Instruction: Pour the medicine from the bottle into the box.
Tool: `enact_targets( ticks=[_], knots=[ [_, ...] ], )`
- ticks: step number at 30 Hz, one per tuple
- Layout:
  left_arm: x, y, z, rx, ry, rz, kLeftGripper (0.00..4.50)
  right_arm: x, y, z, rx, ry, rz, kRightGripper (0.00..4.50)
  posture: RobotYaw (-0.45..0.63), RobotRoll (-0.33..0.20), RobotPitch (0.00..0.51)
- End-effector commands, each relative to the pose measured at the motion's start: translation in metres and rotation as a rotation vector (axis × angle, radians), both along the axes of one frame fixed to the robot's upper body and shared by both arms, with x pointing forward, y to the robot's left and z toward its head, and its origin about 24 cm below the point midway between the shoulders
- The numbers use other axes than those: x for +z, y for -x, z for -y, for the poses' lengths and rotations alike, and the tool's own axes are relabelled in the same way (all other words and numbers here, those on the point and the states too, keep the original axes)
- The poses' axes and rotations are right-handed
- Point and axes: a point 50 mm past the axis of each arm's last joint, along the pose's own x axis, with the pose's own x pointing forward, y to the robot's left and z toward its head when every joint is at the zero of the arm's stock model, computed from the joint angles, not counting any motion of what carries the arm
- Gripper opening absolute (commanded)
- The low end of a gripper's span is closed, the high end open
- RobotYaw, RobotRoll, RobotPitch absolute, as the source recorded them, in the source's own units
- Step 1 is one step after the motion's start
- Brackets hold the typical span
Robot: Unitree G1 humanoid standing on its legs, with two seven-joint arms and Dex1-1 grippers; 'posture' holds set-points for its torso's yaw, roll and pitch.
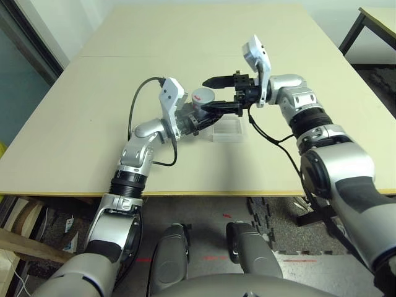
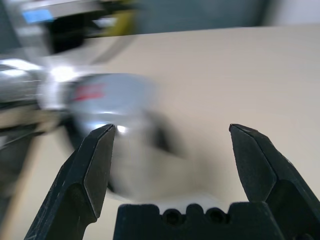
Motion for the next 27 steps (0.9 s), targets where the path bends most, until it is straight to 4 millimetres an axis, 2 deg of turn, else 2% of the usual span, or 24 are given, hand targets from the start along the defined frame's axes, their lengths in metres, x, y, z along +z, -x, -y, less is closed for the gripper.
enact_targets(
  ticks=[1, 12, 20, 27],
  knots=[
    [-0.001, 0.003, 0.006, -0.04, -0.002, 0.011, 2.65, -0.004, 0.0, 0.004, -0.013, 0.002, -0.021, 4.5, -0.18, 0.0, 0.101],
    [-0.002, 0.003, 0.005, -0.032, -0.001, 0.01, 2.65, 0.001, 0.005, 0.016, 0.06, 0.024, -0.045, 4.5, -0.17, 0.0, 0.098],
    [-0.003, 0.003, 0.006, -0.036, 0.0, 0.01, 2.65, 0.006, 0.011, -0.002, 0.193, -0.005, -0.05, 4.5, -0.18, 0.0, 0.097],
    [-0.003, 0.003, 0.008, -0.045, 0.002, 0.01, 2.65, 0.004, 0.013, -0.02, 0.242, -0.026, -0.052, 4.5, -0.18, 0.0, 0.1]
  ],
)
